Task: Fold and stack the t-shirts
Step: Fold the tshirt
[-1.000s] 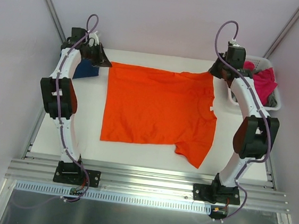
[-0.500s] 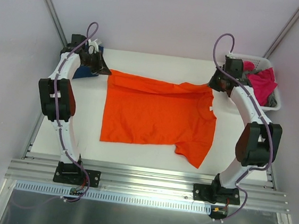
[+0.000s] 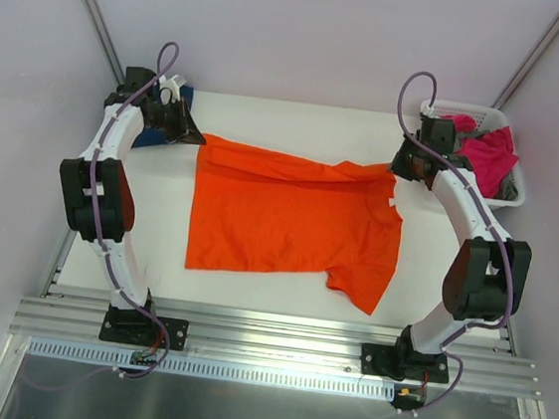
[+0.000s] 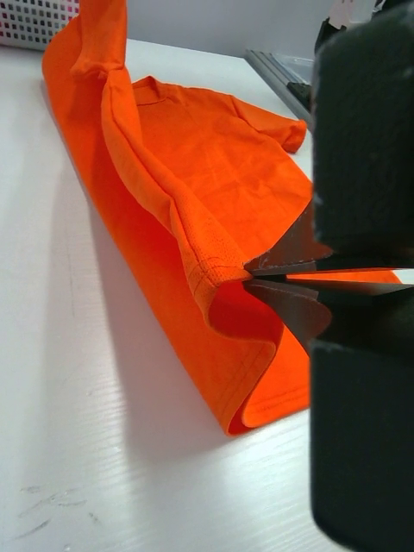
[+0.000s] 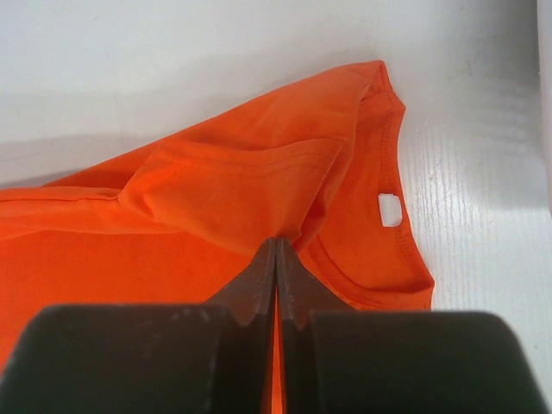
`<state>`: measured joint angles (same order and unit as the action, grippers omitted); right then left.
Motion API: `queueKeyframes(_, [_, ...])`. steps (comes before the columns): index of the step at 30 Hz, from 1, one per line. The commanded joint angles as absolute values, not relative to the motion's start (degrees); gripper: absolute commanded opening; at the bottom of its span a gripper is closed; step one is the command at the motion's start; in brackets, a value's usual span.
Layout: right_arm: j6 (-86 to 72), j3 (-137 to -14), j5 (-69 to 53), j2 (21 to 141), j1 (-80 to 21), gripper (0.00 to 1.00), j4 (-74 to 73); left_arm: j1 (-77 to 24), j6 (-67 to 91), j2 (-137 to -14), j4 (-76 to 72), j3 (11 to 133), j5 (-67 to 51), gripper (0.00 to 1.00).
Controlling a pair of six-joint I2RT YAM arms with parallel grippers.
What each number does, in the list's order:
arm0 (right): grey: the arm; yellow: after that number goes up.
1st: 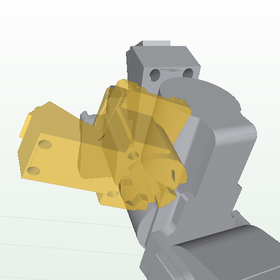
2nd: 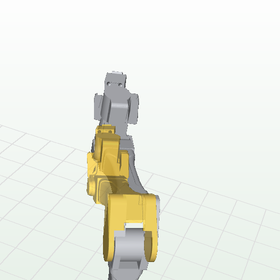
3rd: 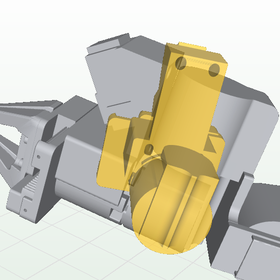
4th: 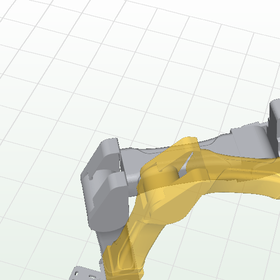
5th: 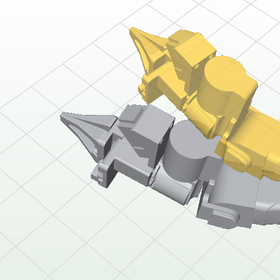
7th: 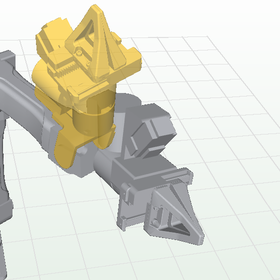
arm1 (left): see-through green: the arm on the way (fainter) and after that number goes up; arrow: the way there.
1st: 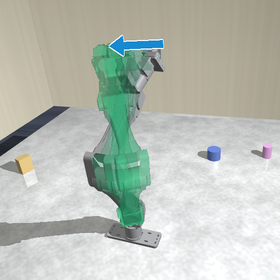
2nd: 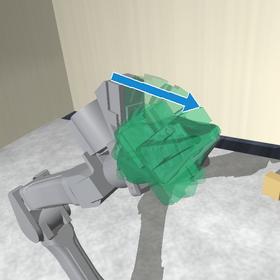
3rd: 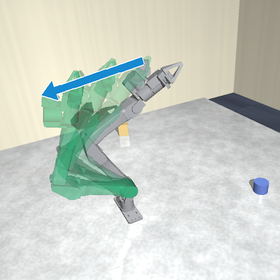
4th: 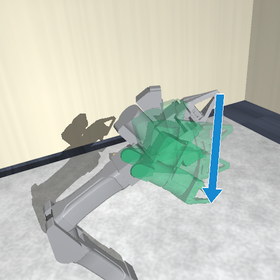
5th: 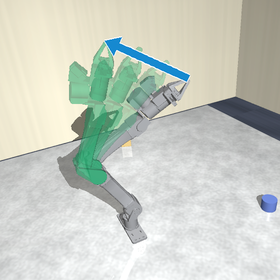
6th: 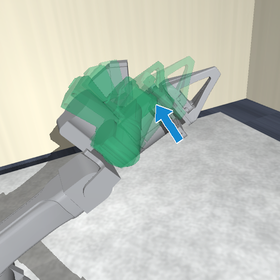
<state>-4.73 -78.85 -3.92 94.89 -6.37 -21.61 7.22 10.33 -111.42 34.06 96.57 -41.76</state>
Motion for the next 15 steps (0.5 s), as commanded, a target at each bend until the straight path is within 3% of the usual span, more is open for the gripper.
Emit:
queueKeyframes(1, [-3.52, -78.75, -4.83, 91.58, -6.59, 0.00, -21.88, 7.73, 8.79, -105.82, 34.80, 94.58, -44.03, 0.00])
queueKeyframes(9, [-3.52, -77.44, -5.36, 89.83, -6.50, 0.00, -22.85, 7.82, 10.54, -103.88, 35.24, 86.05, -45.09, 0.00])
queueKeyframes(15, [-3.60, -74.45, -5.54, 87.98, -6.68, 0.01, -22.76, 7.65, 9.49, -109.94, 35.33, 91.66, -44.12, 0.00])
